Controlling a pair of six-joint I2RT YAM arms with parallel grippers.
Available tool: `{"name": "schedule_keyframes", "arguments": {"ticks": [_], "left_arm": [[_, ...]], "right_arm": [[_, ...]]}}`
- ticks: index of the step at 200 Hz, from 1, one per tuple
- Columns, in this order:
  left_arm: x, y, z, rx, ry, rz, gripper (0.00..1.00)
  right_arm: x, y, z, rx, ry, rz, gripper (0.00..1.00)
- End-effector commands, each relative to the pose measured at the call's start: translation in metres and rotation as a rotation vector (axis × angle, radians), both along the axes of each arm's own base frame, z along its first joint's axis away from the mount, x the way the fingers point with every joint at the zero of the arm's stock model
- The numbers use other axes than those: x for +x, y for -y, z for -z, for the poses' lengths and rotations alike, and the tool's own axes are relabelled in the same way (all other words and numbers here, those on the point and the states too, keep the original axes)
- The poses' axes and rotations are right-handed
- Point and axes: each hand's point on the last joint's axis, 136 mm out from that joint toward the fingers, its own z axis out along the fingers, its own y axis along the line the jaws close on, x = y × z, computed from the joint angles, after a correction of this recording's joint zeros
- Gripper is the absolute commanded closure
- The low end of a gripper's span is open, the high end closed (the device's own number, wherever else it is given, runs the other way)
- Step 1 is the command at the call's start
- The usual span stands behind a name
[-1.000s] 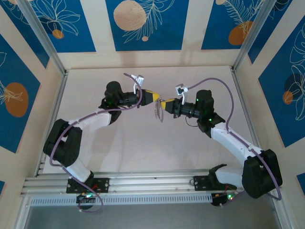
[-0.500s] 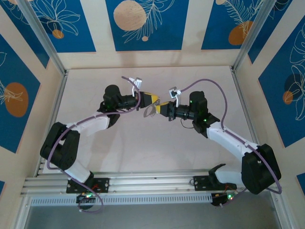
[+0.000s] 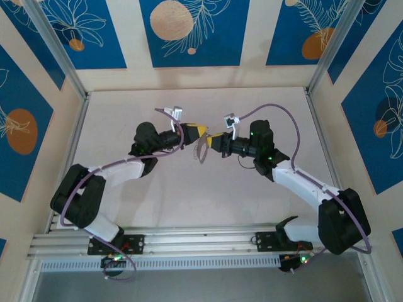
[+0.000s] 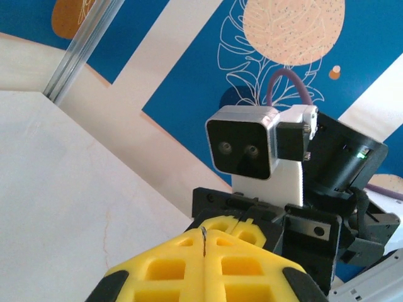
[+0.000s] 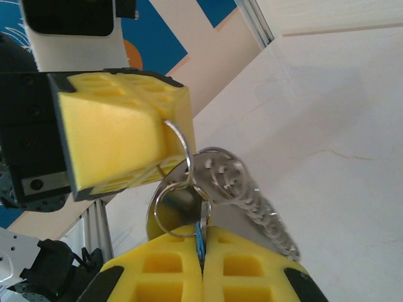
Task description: Put the keys on the keyring
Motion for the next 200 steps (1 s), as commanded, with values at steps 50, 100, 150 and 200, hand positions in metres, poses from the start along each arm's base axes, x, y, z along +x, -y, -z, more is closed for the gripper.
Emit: {"name": "schedule_keyframes", "arguments": {"ticks": [50,100,150,200], "left_arm": [[-0.005,0.001,-0.023,-0.103,0.078,-0.037,1.0],[-0.005,0.005,-0.022,-0.104,0.076,-0.031,1.0],[-0.004,0.008,-0.024,-0.111,0.076,-0.018,1.0],[-0.005,0.01,-0.028,-0.122,0.087,0.005,1.0]], "right_arm": [[-0.014,-0.024,-0.007,-0.029,0.021,-0.087,1.0],[-0.008,-0.004,-0.007,-0.008,-0.001,-0.044,0.98],[-0.016,0.018,-0.009,-0.003,-0.002,-0.009,0.69],[-0.024,0.05,-0.025,0.045,0.033,0.078,0.61]]}}
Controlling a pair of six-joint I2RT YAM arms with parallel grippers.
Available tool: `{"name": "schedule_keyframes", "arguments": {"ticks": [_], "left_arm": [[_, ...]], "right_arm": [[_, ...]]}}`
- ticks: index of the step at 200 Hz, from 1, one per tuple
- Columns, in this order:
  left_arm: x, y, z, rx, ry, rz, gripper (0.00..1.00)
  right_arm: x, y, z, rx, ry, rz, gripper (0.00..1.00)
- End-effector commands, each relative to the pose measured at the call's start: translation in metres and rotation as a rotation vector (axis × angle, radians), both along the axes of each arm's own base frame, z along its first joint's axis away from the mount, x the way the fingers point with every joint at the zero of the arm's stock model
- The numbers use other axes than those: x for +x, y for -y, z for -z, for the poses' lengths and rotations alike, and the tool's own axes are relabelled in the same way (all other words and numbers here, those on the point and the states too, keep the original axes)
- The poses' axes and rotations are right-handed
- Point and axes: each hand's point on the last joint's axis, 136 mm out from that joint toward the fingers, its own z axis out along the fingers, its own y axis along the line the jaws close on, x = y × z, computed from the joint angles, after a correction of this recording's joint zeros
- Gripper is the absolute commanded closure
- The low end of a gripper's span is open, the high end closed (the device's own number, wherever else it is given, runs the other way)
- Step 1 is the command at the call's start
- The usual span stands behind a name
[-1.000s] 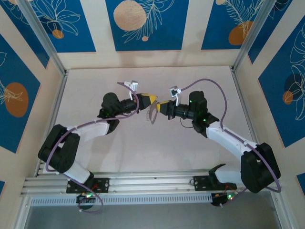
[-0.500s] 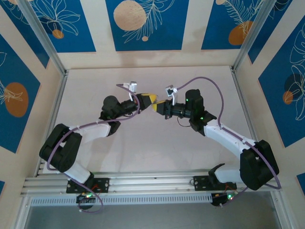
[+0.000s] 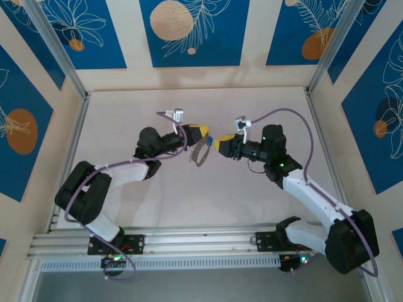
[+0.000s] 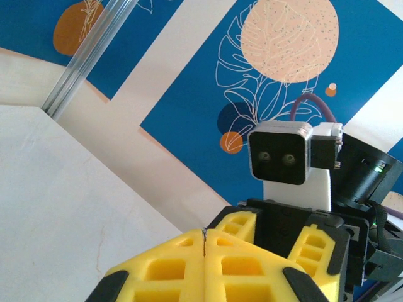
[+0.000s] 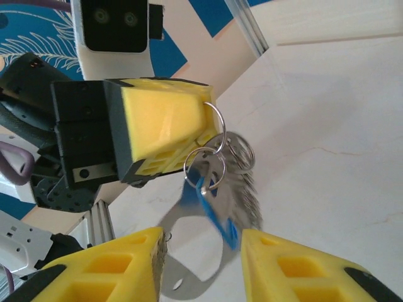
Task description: Put the keys on the keyring
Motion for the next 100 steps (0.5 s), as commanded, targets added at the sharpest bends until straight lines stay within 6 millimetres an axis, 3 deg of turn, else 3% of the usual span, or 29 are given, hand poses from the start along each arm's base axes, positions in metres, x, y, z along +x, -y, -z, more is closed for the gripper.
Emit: {"name": "schedule_keyframes", "arguments": {"ticks": [1,40,100], "left_arm": [[-0.007,0.003,-0.03,-0.066,0.085,0.036,1.0],[-0.006,0.005,-0.031,-0.084,0.08,0.046,1.0],[-0.005,0.007,-0.032,-0.099,0.073,0.045,1.0]], "right_arm": [[-0.004,0.013,-0.008,0.029,0.01,0.029,0.61],[0.016,0.024,-0.033,0.116,0.022,0.095,0.61],[0.037,0.006,-0.048,0.239,-0.001,0.036,0.62]]}}
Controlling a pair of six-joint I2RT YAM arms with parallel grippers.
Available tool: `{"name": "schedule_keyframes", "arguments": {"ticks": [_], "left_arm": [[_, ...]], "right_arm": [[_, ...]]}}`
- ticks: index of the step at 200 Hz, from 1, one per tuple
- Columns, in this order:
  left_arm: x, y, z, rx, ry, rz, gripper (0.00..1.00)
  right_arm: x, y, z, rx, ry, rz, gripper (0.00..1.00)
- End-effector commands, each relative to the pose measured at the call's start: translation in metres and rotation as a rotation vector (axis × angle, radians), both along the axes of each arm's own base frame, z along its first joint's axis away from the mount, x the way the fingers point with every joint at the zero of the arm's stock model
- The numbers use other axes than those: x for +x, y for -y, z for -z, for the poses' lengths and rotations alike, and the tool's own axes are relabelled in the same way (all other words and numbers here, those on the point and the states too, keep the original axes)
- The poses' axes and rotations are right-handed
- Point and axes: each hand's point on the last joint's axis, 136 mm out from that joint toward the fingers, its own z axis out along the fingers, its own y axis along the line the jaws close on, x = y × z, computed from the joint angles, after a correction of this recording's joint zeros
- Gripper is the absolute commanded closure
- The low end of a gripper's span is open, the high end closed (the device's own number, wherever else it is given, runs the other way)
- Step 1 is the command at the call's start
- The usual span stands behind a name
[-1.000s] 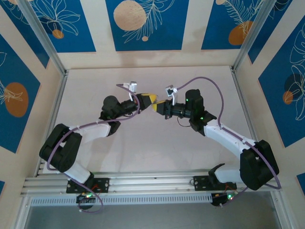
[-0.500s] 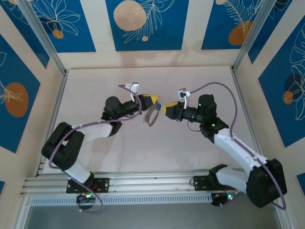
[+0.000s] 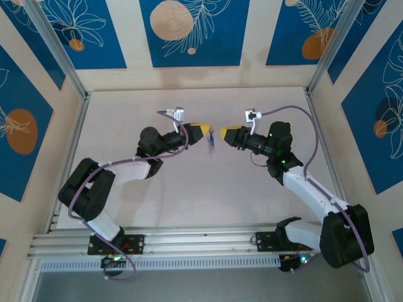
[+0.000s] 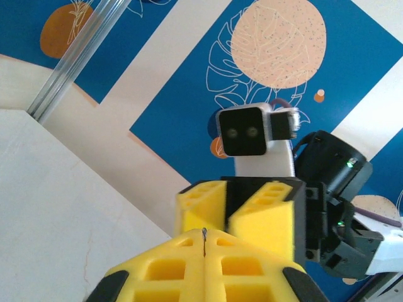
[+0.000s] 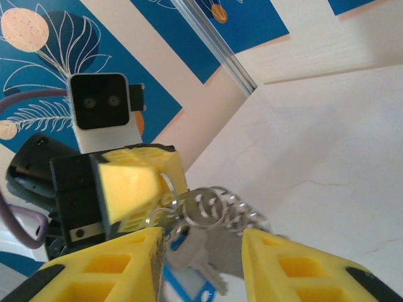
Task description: Put the keys on the keyring
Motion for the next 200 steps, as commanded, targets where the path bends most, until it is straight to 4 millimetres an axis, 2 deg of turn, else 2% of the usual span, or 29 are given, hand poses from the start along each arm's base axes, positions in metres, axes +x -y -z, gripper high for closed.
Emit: {"name": "schedule_keyframes", "arguments": {"ticks": [1,92,111,179,190,200], "left_arm": [[-0.007,0.003,-0.027,-0.062,0.077,0.018,1.0],[-0.007,0.003,-0.027,-0.057,0.08,0.015,1.0],[-0.007,0.004,-0.027,-0.057,0.082,0.015,1.0],[-0.006,0.004,-0.026,-0.058,0.082,0.014,1.0],[-0.006,0.004,-0.026,-0.057,0.08,0.014,1.0],[-0.006,0.004,-0.026,-0.058,0.08,0.015,1.0]], "right_arm": [[0.0,-0.009,-0.033,0.094,0.062,-0.046,0.62],[-0.001,-0.035,-0.029,0.095,0.055,-0.101,0.66],[-0.002,-0.036,-0.027,0.093,0.051,-0.103,0.71],[-0.003,-0.036,-0.024,0.086,0.049,-0.11,1.0],[-0.004,-0.037,-0.024,0.088,0.05,-0.115,1.0],[-0.004,-0.038,-0.026,0.089,0.053,-0.124,0.96]]}}
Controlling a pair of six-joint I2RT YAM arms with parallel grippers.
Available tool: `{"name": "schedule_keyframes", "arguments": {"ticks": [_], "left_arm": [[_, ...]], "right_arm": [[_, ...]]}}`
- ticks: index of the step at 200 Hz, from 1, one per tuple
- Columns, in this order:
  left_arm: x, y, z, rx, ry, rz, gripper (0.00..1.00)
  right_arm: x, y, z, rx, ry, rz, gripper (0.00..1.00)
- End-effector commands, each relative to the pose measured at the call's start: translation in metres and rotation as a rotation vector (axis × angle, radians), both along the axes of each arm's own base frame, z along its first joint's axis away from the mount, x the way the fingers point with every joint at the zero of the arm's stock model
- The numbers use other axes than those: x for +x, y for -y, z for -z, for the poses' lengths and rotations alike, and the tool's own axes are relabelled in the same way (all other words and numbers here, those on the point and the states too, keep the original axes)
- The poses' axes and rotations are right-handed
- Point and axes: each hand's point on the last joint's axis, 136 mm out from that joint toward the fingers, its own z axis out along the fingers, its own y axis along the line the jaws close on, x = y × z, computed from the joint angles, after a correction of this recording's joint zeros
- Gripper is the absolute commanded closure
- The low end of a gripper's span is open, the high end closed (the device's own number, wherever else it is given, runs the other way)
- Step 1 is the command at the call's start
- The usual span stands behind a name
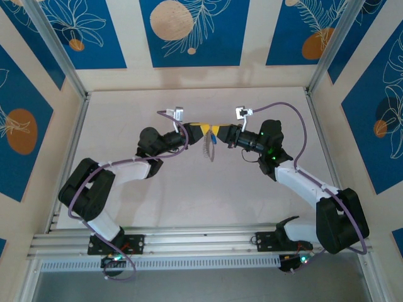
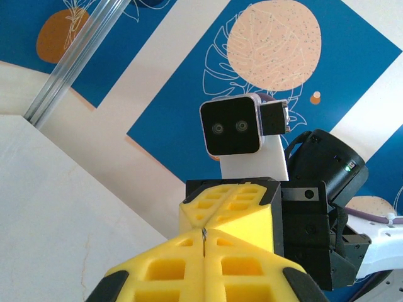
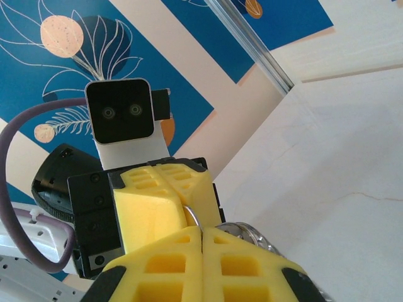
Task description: Put the keys on the keyring
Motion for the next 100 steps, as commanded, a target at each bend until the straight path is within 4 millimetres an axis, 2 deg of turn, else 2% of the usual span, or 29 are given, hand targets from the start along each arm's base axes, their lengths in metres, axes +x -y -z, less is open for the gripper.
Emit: {"name": "schedule_keyframes", "arguments": {"ticks": [1,16,42,64,82,100], "left_arm": [[-0.005,0.0039,-0.0221,-0.048,0.069,0.015,1.0],[-0.0048,0.0034,-0.0219,-0.048,0.068,0.015,1.0],[-0.0057,0.0045,-0.0219,-0.049,0.069,0.019,1.0],[-0.0062,0.0041,-0.0214,-0.047,0.069,0.018,1.0],[-0.0061,0.0043,-0.021,-0.046,0.068,0.019,1.0],[-0.0068,0.0042,-0.0209,-0.046,0.069,0.02,1.0]], "right_arm": [[-0.0035,-0.0053,-0.0158,0.016,0.054,-0.037,0.95],[-0.003,-0.0069,-0.0172,0.02,0.05,-0.049,0.85],[-0.0019,-0.0084,-0.0165,0.023,0.047,-0.055,0.83],[-0.002,-0.0094,-0.0175,0.024,0.048,-0.061,0.9],[-0.0016,-0.0089,-0.0175,0.023,0.048,-0.06,1.0],[-0.0004,-0.0074,-0.0173,0.018,0.051,-0.054,1.0]]}}
